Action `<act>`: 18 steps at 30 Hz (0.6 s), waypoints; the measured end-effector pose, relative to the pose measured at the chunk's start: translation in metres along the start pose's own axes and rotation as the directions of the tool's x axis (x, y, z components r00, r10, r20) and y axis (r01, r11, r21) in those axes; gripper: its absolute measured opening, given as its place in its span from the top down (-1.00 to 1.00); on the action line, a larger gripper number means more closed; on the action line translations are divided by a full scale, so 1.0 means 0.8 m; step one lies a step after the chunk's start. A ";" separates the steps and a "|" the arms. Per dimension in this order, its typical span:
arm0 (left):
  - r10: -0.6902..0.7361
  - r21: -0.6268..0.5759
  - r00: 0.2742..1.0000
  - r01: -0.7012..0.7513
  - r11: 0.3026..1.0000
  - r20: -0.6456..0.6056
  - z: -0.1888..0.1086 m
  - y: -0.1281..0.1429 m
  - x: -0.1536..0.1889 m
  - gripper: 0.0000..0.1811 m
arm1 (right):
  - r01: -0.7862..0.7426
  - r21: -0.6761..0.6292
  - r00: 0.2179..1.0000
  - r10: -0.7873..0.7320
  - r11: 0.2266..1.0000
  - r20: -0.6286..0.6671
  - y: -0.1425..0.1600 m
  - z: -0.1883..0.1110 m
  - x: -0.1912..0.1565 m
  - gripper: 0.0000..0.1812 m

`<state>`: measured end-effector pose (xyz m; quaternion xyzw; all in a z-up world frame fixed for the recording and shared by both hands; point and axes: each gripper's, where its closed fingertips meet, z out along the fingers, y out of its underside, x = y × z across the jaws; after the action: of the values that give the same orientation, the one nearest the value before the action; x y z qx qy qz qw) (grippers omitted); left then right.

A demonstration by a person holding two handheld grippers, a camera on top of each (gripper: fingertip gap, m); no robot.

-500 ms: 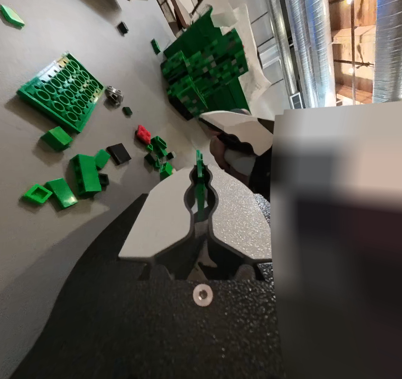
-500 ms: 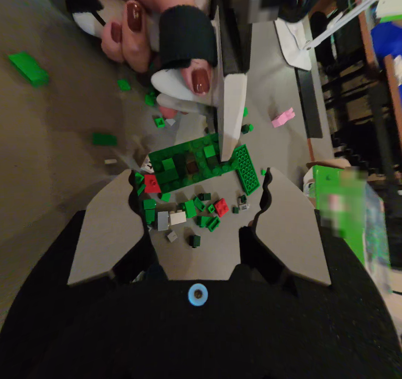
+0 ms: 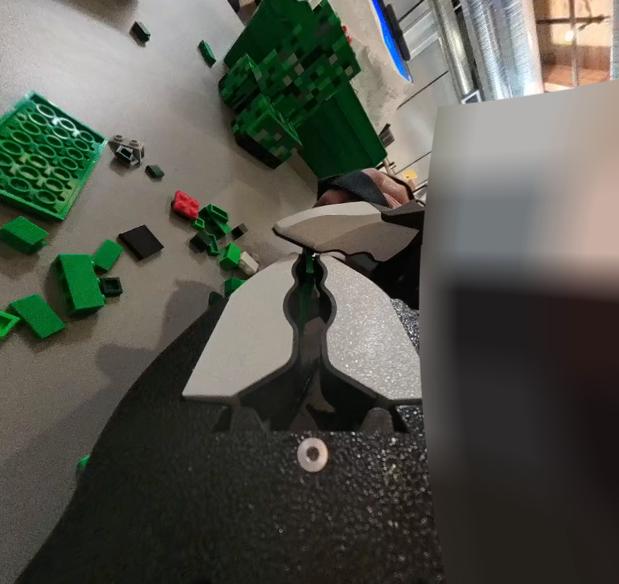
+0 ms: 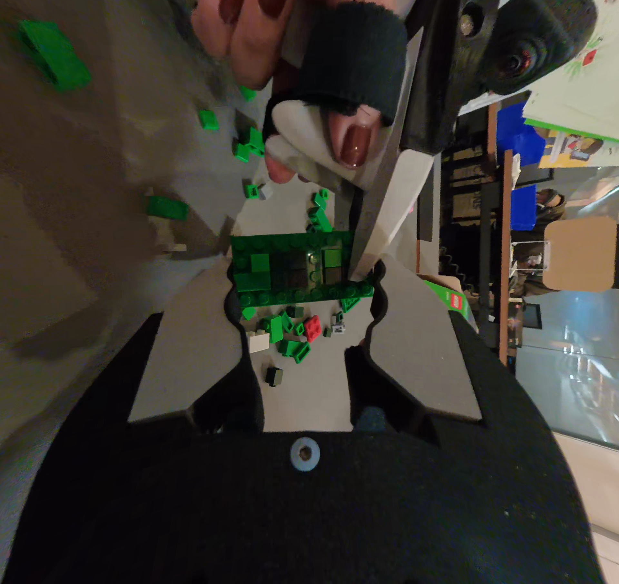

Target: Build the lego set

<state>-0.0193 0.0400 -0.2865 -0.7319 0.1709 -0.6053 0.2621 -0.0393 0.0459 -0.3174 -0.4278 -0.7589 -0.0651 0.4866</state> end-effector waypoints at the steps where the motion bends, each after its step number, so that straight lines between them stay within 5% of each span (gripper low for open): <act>1: 0.009 0.006 1.000 -0.009 1.000 0.003 -0.001 -0.001 0.002 0.95 | -0.002 0.006 1.000 0.002 1.000 -0.005 -0.002 -0.001 0.002 0.16; 11: 0.321 -0.078 0.917 -0.312 0.947 0.236 0.004 -0.002 -0.003 0.93 | -0.003 -0.045 1.000 0.004 0.999 0.030 0.006 -0.002 0.000 0.17; 18: 0.451 -0.116 0.852 -0.436 0.893 0.266 0.005 -0.005 0.005 0.91 | -0.015 -0.014 0.999 0.016 1.000 0.039 0.003 -0.010 0.004 0.17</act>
<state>-0.0148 0.0419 -0.2817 -0.7590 0.3107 -0.4117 0.3974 -0.0327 0.0453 -0.3115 -0.4382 -0.7645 -0.0578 0.4692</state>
